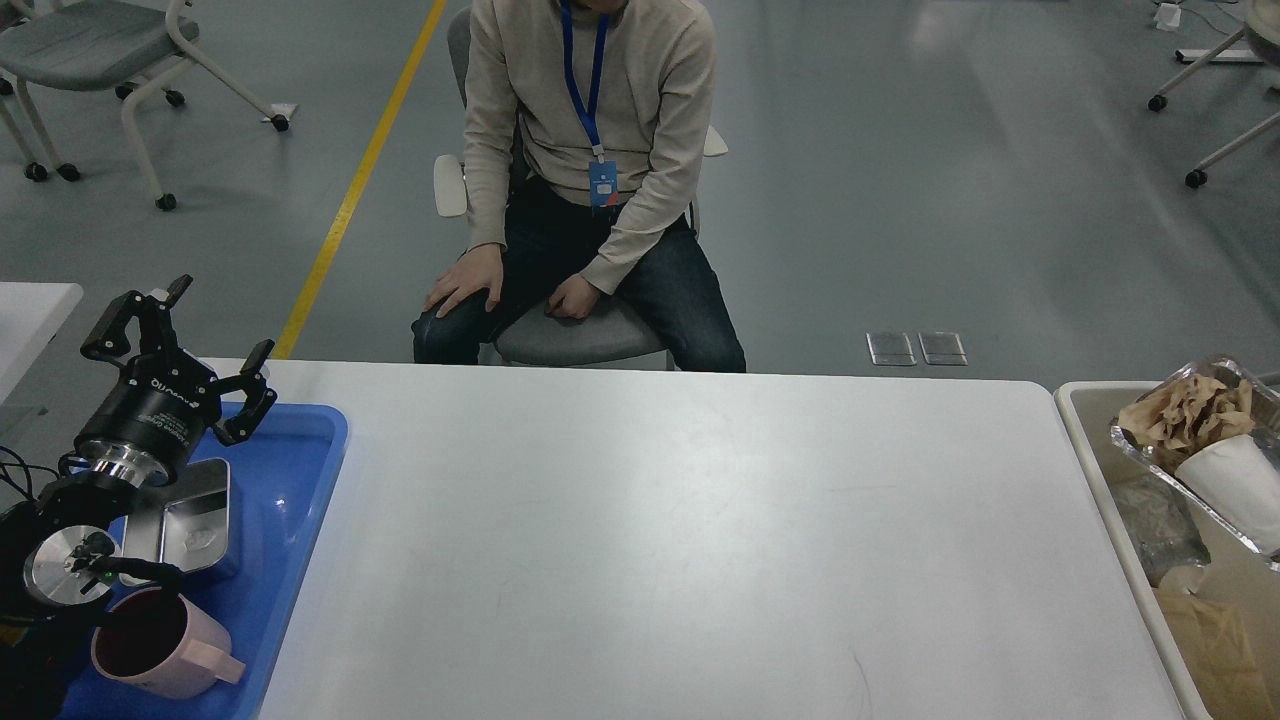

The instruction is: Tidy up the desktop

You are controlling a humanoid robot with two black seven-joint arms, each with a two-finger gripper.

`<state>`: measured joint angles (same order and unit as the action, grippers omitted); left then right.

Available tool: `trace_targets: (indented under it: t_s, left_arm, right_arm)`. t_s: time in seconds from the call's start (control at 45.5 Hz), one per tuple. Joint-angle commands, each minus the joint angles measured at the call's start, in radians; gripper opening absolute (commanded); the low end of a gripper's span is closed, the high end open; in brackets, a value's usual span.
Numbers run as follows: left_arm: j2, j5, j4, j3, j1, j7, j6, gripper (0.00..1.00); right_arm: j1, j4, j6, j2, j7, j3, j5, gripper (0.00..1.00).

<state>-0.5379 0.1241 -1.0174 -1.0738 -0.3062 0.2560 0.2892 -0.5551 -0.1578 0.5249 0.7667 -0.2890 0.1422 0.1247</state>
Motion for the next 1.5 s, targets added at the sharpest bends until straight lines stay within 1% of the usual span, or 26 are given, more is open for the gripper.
trace_targets:
  t_s: [0.0,0.022,0.044,0.088,0.11,0.308,0.418,0.484,0.528,0.594,0.682,0.77,0.88,1.012,1.1,1.254,1.32,1.386,1.474]
  left_arm:
    - [0.025,-0.001,0.005,-0.002,0.001,0.015,-0.028,0.96]
    - [0.036,-0.001,0.011,-0.003,-0.001,0.017,-0.036,0.96]
    - [0.047,-0.001,0.017,-0.006,-0.002,0.019,-0.045,0.96]
    - [0.070,0.000,0.028,-0.012,-0.005,0.017,-0.059,0.96]
    - [0.078,0.000,0.031,-0.012,-0.008,0.017,-0.065,0.96]
    - [0.087,0.011,0.033,0.006,-0.005,0.016,-0.056,0.96]
    - [0.078,0.014,0.033,0.008,-0.008,0.015,-0.054,0.96]
    - [0.068,0.014,0.034,0.006,-0.008,0.015,-0.054,0.96]
    - [0.065,0.012,0.036,0.003,-0.007,0.014,-0.054,0.96]
    - [0.065,0.011,0.036,0.006,-0.004,0.011,-0.054,0.96]
    - [0.067,0.011,0.037,-0.005,-0.004,0.009,-0.056,0.96]
    - [0.067,0.003,0.039,-0.011,-0.005,0.008,-0.054,0.96]
    - [0.067,0.002,0.037,-0.012,-0.001,0.003,-0.054,0.96]
    - [0.059,0.000,0.037,-0.018,0.006,0.003,-0.056,0.96]
    - [0.056,0.000,0.037,-0.038,0.018,0.005,-0.056,0.96]
    - [0.058,0.000,0.037,-0.061,0.030,0.003,-0.058,0.96]
    - [0.059,-0.001,0.037,-0.064,0.038,0.003,-0.061,0.96]
    - [0.062,-0.001,0.037,-0.074,0.041,0.003,-0.062,0.96]
    - [0.068,-0.001,0.036,-0.089,0.042,0.003,-0.062,0.96]
  right_arm:
    - [0.029,0.101,-0.011,-0.081,0.001,-0.007,-0.037,0.34]
    - [0.030,0.107,-0.017,-0.087,0.002,-0.009,-0.043,0.43]
    - [0.031,0.110,-0.025,-0.092,0.004,-0.009,-0.051,0.56]
    - [0.032,0.112,-0.042,-0.096,0.007,-0.009,-0.060,0.88]
    - [0.032,0.112,-0.049,-0.098,0.010,-0.009,-0.060,1.00]
    - [0.035,0.112,-0.065,-0.099,0.013,-0.050,-0.088,1.00]
    - [0.034,0.113,-0.101,-0.099,0.011,-0.101,-0.134,1.00]
    - [0.037,0.112,-0.126,-0.101,-0.001,-0.154,-0.171,1.00]
    - [0.040,0.112,-0.140,-0.116,-0.002,-0.205,-0.197,1.00]
    - [0.050,0.113,-0.149,-0.174,-0.002,-0.277,-0.201,1.00]
    - [0.034,0.115,-0.151,-0.188,-0.002,-0.309,-0.200,1.00]
    - [-0.029,0.109,-0.154,-0.214,0.004,-0.311,-0.201,1.00]
    - [-0.140,0.113,-0.152,-0.306,-0.001,-0.306,-0.200,1.00]
    - [-0.265,0.112,-0.157,-0.372,-0.001,-0.335,-0.212,1.00]
    - [-0.290,0.112,-0.158,-0.415,-0.001,-0.441,-0.218,1.00]
    - [-0.316,0.098,-0.154,-0.441,-0.002,-0.752,-0.218,1.00]
    - [-0.313,0.078,-0.143,-0.471,-0.006,-0.893,-0.218,1.00]
    - [-0.304,0.049,-0.141,-0.506,-0.010,-0.986,-0.218,1.00]
    - [-0.290,0.001,-0.140,-0.538,-0.015,-1.035,-0.217,1.00]
